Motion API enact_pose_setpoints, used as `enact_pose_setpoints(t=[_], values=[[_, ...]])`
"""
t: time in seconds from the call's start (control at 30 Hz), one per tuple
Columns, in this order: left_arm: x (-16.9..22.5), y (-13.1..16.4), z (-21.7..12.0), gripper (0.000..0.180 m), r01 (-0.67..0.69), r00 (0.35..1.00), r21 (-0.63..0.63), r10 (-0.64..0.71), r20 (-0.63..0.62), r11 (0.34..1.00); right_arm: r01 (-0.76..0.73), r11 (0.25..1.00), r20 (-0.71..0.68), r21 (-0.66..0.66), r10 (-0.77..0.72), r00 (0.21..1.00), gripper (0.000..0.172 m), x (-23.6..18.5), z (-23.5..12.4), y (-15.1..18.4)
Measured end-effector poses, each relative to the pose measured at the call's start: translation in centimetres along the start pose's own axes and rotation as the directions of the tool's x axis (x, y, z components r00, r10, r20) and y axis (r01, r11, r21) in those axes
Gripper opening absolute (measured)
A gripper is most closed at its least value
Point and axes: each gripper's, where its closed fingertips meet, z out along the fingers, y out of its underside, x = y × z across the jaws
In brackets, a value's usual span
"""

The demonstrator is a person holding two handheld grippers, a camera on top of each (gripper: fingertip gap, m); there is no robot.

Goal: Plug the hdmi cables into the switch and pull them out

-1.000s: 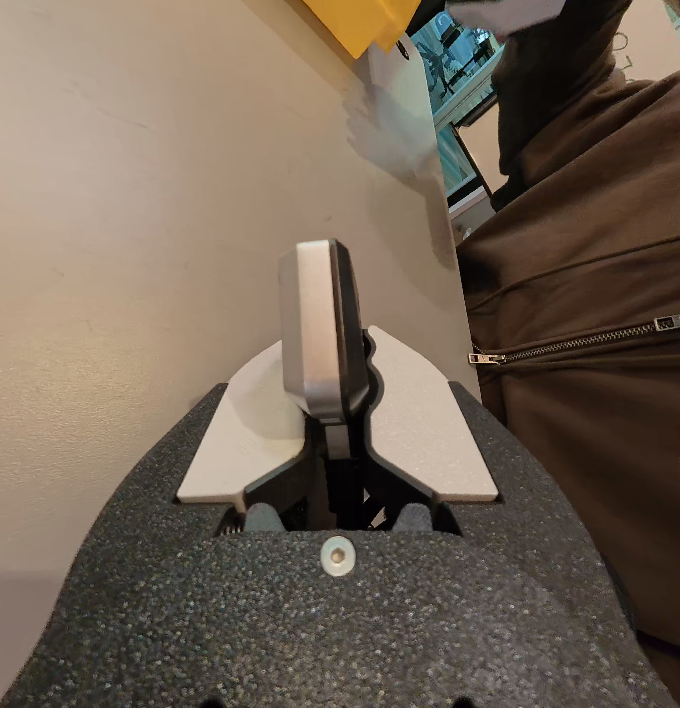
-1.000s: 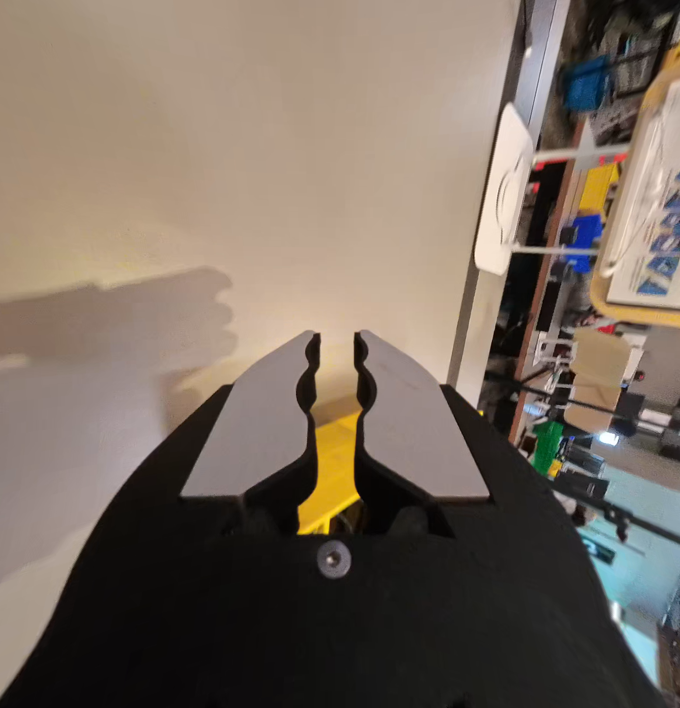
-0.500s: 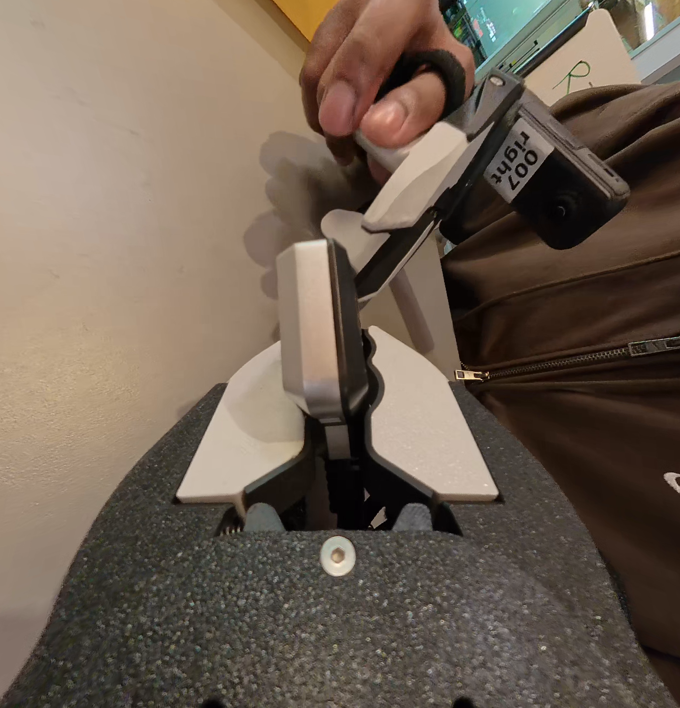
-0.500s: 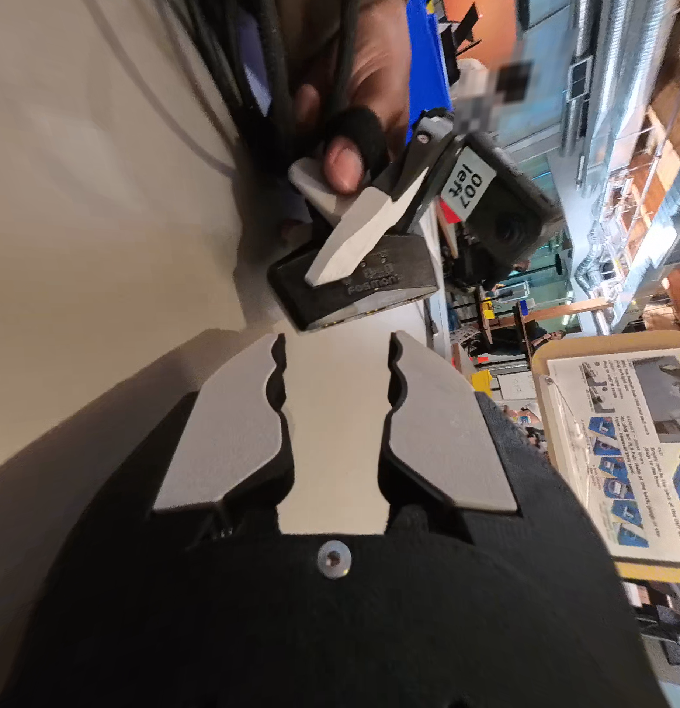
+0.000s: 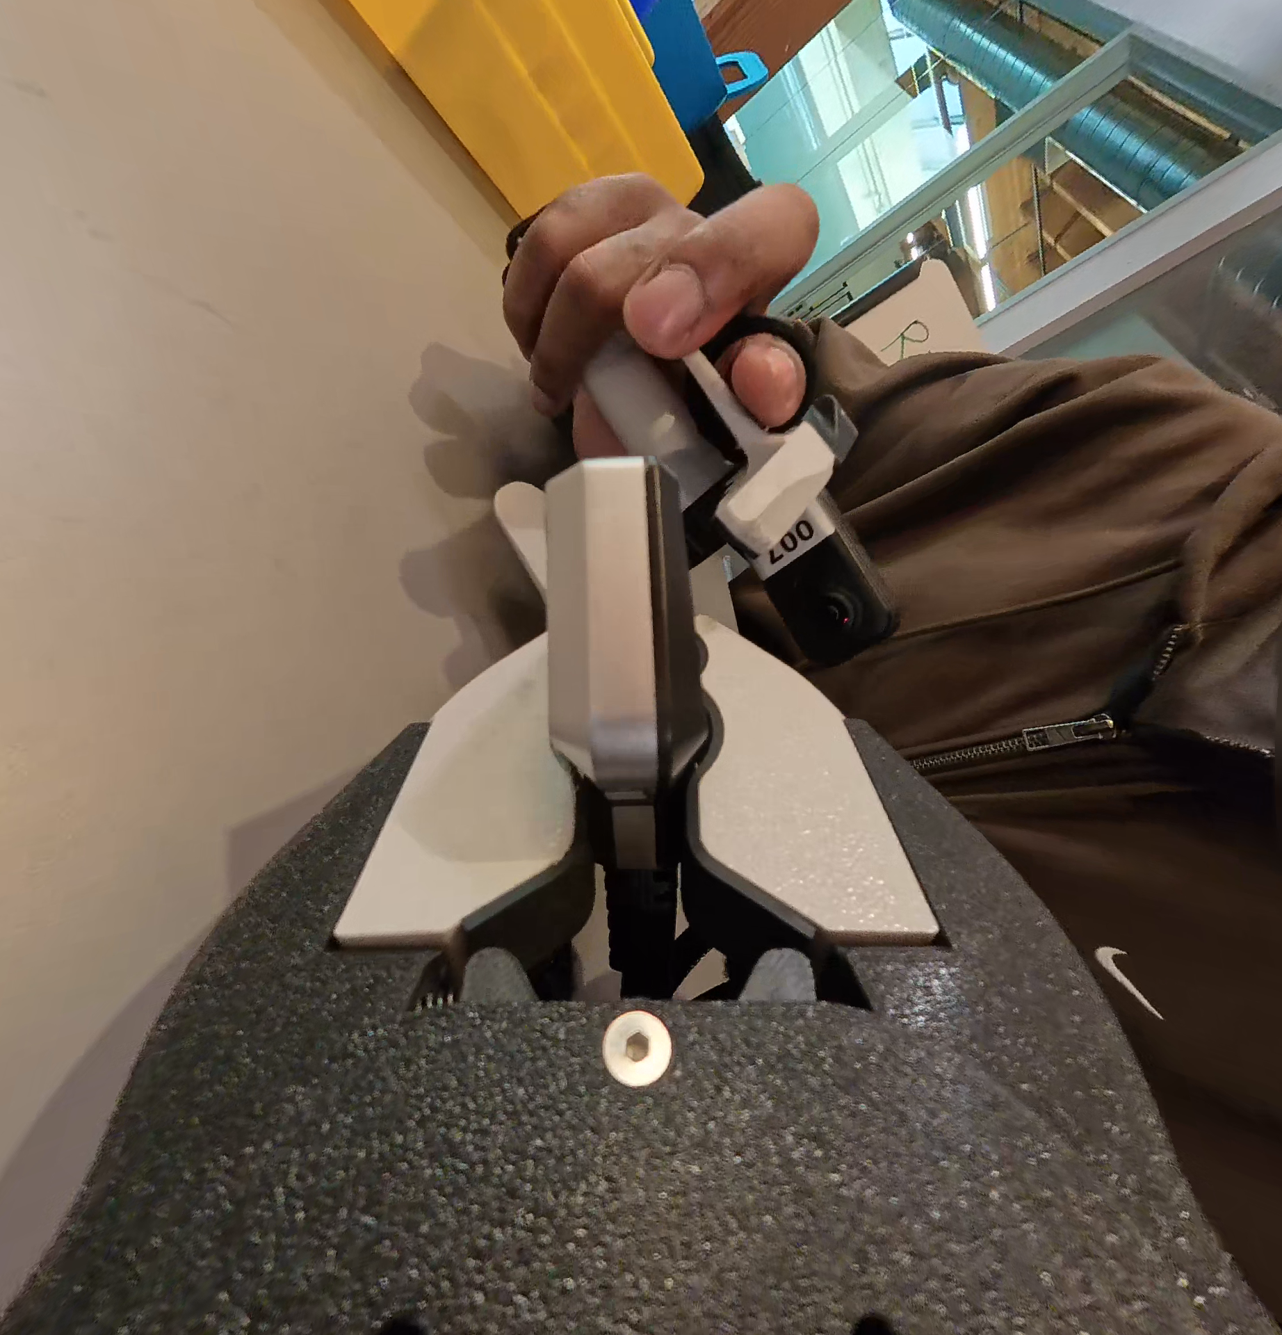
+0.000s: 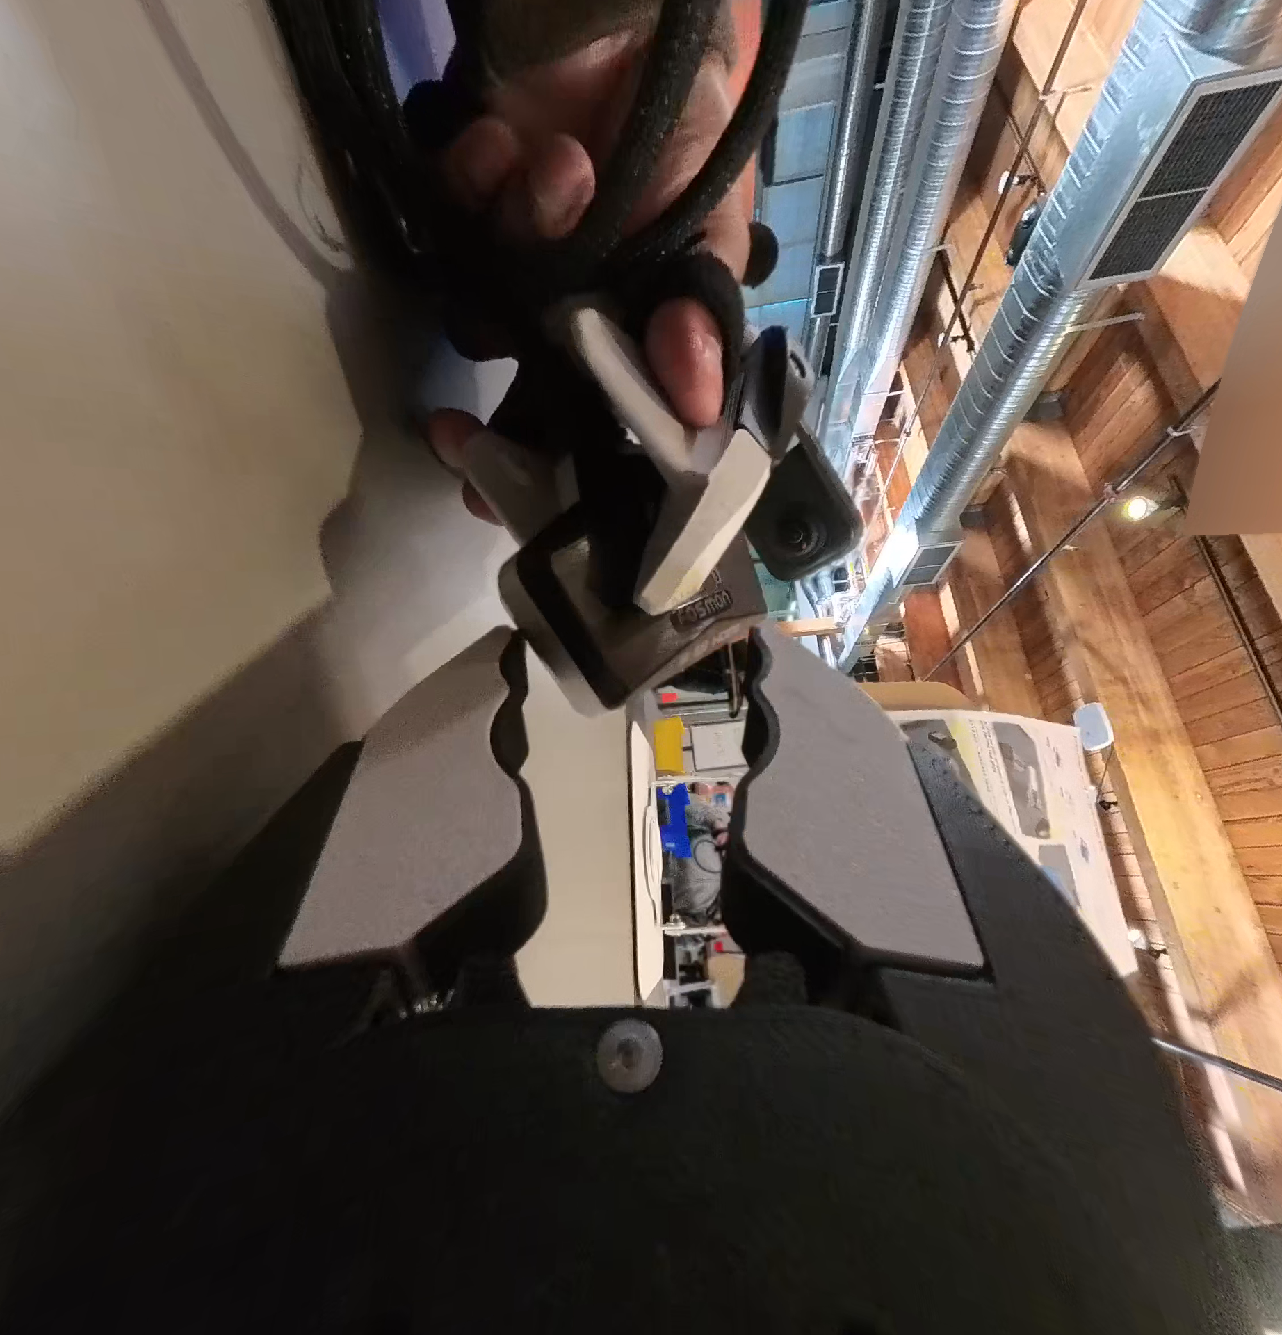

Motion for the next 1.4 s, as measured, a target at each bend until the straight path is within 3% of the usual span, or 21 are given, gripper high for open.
enact_pose_setpoints(t=[0.23, 0.37, 0.73, 1.07, 1.1, 1.17, 1.27, 1.4], values=[[0.7, 0.5, 1.4, 0.026, -0.01, 1.0, -0.027, 0.01, -0.011, 1.0, 0.058, 0.998, -0.005, 0.004, -0.058, 0.998, 0.057, -0.3, 0.7, -0.4], [1.0, -0.1, 1.1, 0.044, -0.003, 1.0, 0.005, 0.003, -0.023, 1.0, 0.106, 0.994, -0.028, -0.042, -0.107, 0.994, 0.053, -0.1, 0.7, 0.3], [1.4, 0.2, 0.5, 0.044, -0.031, 0.997, -0.026, 0.029, -0.065, 0.999, 0.15, 0.988, -0.04, -0.033, -0.152, 0.988, 0.046, 0.1, -0.1, -0.3], [0.9, -1.6, -0.9, 0.043, -0.016, 0.999, 0.088, 0.02, -0.045, 0.996, 0.167, 0.984, -0.086, -0.069, -0.172, 0.981, 0.032, 1.2, -0.6, 0.6], [0.1, -2.0, -1.4, 0.054, -0.01, 1.0, 0.11, 0.009, 0.008, 0.994, 0.162, 0.985, -0.106, -0.061, -0.168, 0.98, 0.025, 1.6, -0.8, 0.5], [-0.9, -2.9, -2.8, 0.056, -0.012, 0.998, 0.177, 0.001, 0.062, 0.984, 0.15, 0.987, -0.093, -0.064, -0.156, 0.983, 0.023, 1.6, -1.1, 0.7], [-0.8, -3.8, -3.9, 0.051, 0.04, 0.999, 0.253, -0.045, 0.014, 0.967, 0.151, 0.986, -0.103, -0.069, -0.158, 0.982, 0.023, 1.8, -1.3, 1.0], [-1.0, -3.1, -2.9, 0.045, 0.078, 0.997, 0.216, -0.078, -0.011, 0.973, 0.15, 0.986, -0.105, -0.066, -0.157, 0.982, 0.023, 1.7, -1.3, 0.9]])
